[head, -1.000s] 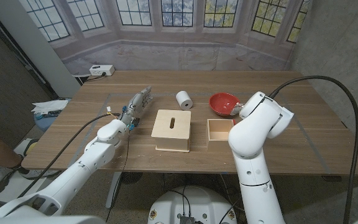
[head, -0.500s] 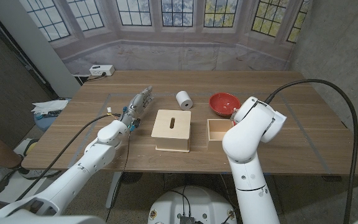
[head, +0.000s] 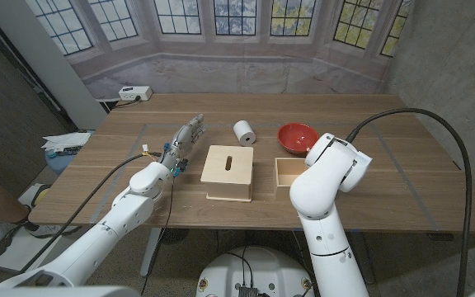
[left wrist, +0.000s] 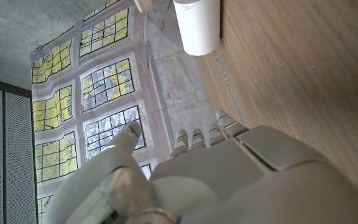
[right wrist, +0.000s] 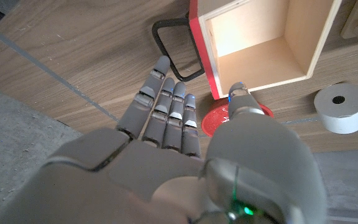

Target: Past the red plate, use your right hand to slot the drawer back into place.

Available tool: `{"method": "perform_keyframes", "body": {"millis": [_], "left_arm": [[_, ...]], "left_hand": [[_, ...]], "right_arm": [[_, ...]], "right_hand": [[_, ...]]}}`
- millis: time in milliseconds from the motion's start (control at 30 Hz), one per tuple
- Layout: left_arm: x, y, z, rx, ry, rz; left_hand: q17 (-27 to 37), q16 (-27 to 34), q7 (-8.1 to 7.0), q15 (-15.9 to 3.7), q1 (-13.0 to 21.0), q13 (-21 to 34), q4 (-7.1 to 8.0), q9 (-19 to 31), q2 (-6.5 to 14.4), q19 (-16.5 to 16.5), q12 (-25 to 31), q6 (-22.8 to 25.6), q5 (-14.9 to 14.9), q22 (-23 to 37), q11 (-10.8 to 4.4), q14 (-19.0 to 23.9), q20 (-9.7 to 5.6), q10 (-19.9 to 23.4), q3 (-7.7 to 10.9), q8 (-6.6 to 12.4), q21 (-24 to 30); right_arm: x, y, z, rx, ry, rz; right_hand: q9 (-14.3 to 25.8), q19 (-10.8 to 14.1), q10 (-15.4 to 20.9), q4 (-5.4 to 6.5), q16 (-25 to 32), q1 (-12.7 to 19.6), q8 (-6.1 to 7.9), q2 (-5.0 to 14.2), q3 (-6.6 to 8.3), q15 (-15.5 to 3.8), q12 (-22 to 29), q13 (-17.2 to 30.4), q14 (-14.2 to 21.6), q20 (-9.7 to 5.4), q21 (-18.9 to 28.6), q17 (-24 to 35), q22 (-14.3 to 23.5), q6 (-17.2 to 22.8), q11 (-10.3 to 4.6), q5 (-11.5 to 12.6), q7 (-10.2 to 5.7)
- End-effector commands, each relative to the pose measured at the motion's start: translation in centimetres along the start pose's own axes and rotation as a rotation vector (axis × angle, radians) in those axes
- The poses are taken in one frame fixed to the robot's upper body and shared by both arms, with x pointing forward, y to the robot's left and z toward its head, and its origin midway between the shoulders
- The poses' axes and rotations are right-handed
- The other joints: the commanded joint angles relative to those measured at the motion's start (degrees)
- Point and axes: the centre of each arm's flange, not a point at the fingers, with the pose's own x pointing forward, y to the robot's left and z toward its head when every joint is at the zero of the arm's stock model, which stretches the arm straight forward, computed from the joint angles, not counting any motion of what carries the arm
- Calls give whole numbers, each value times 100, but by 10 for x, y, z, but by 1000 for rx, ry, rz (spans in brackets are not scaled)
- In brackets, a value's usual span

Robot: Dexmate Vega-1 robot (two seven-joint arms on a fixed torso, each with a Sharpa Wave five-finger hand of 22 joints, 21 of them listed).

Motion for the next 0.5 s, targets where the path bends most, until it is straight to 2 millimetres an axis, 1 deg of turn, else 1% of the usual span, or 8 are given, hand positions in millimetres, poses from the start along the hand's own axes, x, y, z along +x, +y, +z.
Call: {"method": "perform_keyframes", "body": {"millis": [33, 200, 300, 367, 500], "left_arm": [[-14, -7, 3, -15, -2, 4], [-23, -8, 4, -9, 7, 3], [-26, -8, 4, 8, 14, 4], [-29, -8, 4, 21, 15, 6], [-36, -10, 7, 37, 14, 5]], "left_hand": [[7, 10, 24, 0, 76, 28, -55, 30, 7, 52, 41, 51, -24, 21, 6, 54, -8, 60, 23, 45, 7], [7, 17, 19, -10, 86, 29, -69, 31, 10, 72, 44, 98, -22, 21, -4, 83, -33, 76, 25, 58, 12], [7, 16, 19, -3, 94, 30, -79, 31, 13, 81, 55, 132, -21, 20, 25, 92, -39, 108, 27, 68, 13], [8, 18, 39, 0, 100, 31, -85, 32, 18, 98, 59, 162, -20, 20, 27, 104, -30, 122, 29, 76, 18], [8, 31, 33, 2, 114, 32, -99, 33, 28, 138, 78, 208, -16, 20, 35, 153, -30, 179, 36, 86, 29]], "right_arm": [[8, 5, 5, -14, 2, 17], [13, 7, 8, -17, 1, 24], [14, 9, 10, -24, 3, 29], [15, 10, 11, -25, 5, 33], [17, 12, 13, -32, 8, 32]], "right_hand": [[29, 86, 84, -3, 33, 89, 20, -13, 16, -34, 50, 37, 88, -4, 55, 28, 8, 72, -12, -8, -7], [31, 129, 129, 0, 58, 106, 22, -7, 12, -45, 82, 57, 157, -7, 55, 37, 9, 116, -10, -8, -12], [32, 146, 164, 1, 67, 114, 20, -5, 9, -44, 104, 68, 182, -10, 53, 42, 9, 133, -6, -9, -11], [33, 154, 176, -2, 71, 121, 20, -9, 7, -36, 112, 73, 196, -10, 53, 42, 9, 141, -10, -9, -8], [35, 172, 221, 1, 78, 133, 21, -6, 3, -56, 143, 89, 218, -13, 47, 50, 9, 175, -14, -9, -16]]}}
